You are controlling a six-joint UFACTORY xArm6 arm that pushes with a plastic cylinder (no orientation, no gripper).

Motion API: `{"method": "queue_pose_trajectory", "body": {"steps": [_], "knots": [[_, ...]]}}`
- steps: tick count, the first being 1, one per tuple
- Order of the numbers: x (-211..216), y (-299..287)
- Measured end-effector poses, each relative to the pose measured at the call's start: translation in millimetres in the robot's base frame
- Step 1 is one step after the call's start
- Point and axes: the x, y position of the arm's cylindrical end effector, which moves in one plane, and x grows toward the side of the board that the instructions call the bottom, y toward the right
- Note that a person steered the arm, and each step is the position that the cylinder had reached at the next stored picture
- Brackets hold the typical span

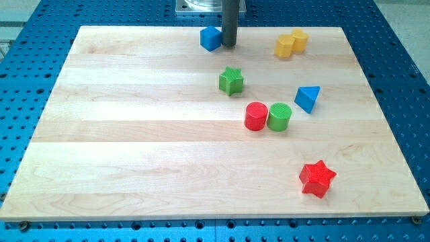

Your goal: Slide the green star to the top left of the red circle

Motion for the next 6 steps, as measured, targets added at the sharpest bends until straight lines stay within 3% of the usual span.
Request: {"method": "queue_pose_trajectory", "body": {"steps": [1,2,3,4,5,6], "knots": [[2.0,-43.3],[28.8,-41.5],[97.1,-4.5],[122.3,70.0],[110.6,121.2],[140.3,191.1]]}}
